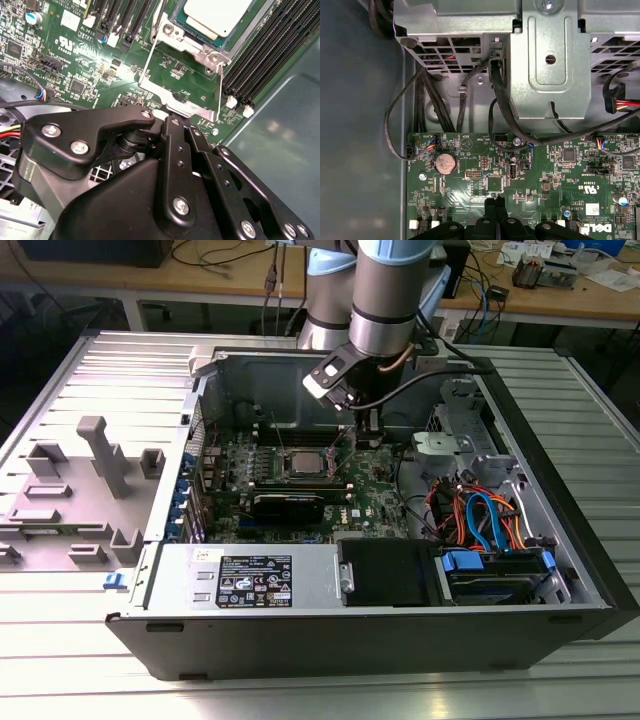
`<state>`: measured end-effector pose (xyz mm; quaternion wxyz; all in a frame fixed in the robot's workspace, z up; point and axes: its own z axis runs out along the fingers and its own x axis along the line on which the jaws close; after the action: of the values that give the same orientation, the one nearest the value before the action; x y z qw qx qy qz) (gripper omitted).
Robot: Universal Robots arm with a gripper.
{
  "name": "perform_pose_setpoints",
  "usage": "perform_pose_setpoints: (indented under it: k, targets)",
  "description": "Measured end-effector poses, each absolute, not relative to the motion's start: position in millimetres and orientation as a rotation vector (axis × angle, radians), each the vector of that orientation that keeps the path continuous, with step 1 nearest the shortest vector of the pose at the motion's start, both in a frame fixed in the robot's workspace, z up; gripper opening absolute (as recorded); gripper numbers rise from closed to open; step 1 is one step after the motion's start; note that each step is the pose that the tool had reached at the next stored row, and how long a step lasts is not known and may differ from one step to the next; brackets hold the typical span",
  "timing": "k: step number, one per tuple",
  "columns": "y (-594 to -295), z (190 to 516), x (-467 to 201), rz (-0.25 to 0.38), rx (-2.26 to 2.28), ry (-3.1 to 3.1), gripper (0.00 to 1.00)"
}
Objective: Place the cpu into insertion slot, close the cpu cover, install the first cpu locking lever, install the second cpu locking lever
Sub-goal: 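Close the cpu cover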
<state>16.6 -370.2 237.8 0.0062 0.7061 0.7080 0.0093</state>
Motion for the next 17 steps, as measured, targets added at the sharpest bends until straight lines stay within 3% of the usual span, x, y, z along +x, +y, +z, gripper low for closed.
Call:
perform_pose_setpoints:
  k: [17]
  targets:
    - [-370.2,237.7,1.8,0.029,2.21,2.216,0.11]
